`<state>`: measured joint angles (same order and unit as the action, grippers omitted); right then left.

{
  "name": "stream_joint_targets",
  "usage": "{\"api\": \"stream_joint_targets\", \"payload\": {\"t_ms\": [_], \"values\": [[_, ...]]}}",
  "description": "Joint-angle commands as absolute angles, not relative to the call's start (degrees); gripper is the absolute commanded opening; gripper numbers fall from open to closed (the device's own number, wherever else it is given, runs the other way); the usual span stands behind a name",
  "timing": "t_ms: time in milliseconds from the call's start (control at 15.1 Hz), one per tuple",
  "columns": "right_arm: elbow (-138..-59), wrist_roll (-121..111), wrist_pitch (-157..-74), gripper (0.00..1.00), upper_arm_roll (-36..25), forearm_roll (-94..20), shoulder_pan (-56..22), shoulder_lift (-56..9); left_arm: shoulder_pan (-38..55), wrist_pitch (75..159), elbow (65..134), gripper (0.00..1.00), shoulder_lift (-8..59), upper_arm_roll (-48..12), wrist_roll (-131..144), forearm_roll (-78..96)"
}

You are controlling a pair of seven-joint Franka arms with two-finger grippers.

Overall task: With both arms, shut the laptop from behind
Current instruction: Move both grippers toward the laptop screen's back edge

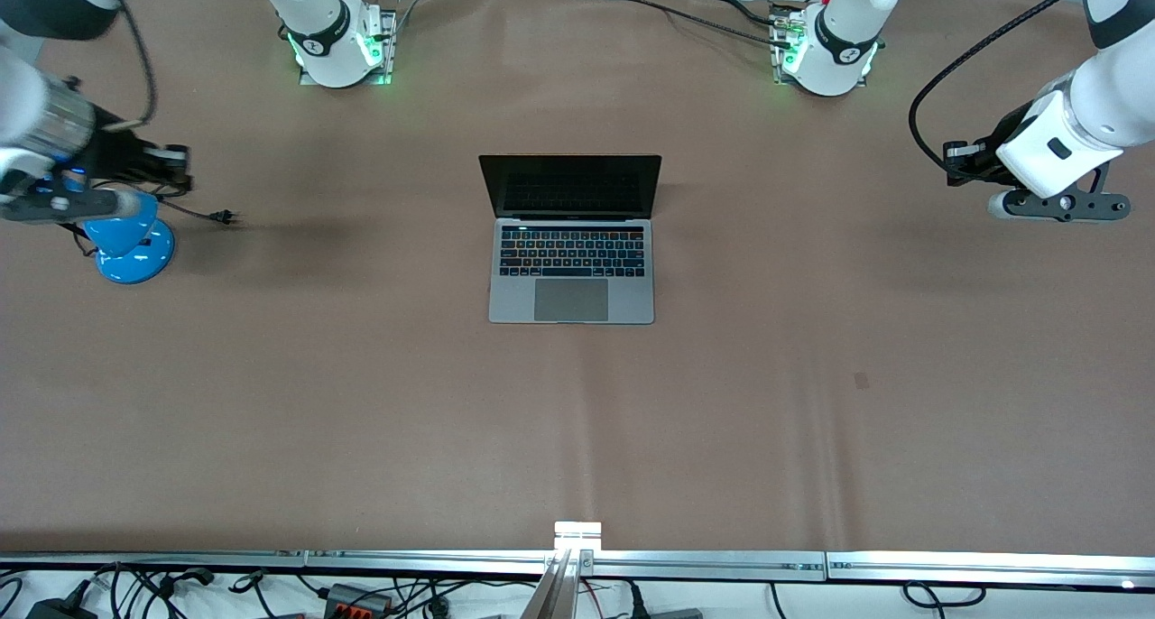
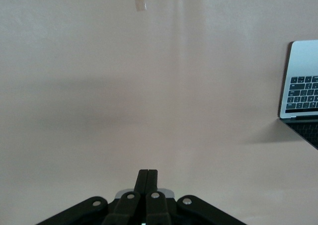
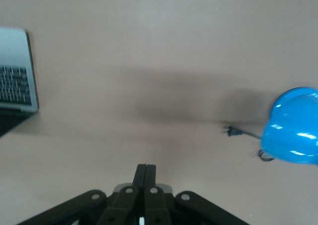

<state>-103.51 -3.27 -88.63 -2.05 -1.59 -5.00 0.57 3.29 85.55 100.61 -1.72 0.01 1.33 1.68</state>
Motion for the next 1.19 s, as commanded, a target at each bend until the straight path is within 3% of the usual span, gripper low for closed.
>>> {"api": "stream_joint_targets", "payload": {"t_ms": [0,265,464,596,861,1126], "values": [[-106.2,-4.0,-86.2,0.0,-2.2,-5.6,-7.9,-1.0,3.9,86.2,105.2,0.0,-2.0,-0.6,-0.3,6.6],[-111.1,-4.1,-87.4,0.0,-2.2,-11.5,-11.3,-2.2,4.0,94.6,115.5,0.0,-3.7,-10.6,3.8,13.7],[-114.9,-4.0,-87.7,0.0,-2.2,-14.8,-18.9,-3.0,4.4,99.8,125.1,0.0,-7.8,-13.3,8.7,21.1],[-119.2,-3.4,-91.2,0.0,-2.2,-19.9,-22.4,-2.4,3.8,101.7,128.2,0.0,-9.7,-19.1,8.9,23.0],[-121.7,-2.5,-94.9,0.0,-2.2,-23.0,-31.4,-3.3,4.0,107.0,133.1,0.0,-11.9,-25.4,9.7,29.0],[-121.7,4.5,-99.2,0.0,-2.2,-23.9,-39.0,-5.9,4.3,116.0,135.1,0.0,-9.9,-33.9,13.6,31.6]]}}
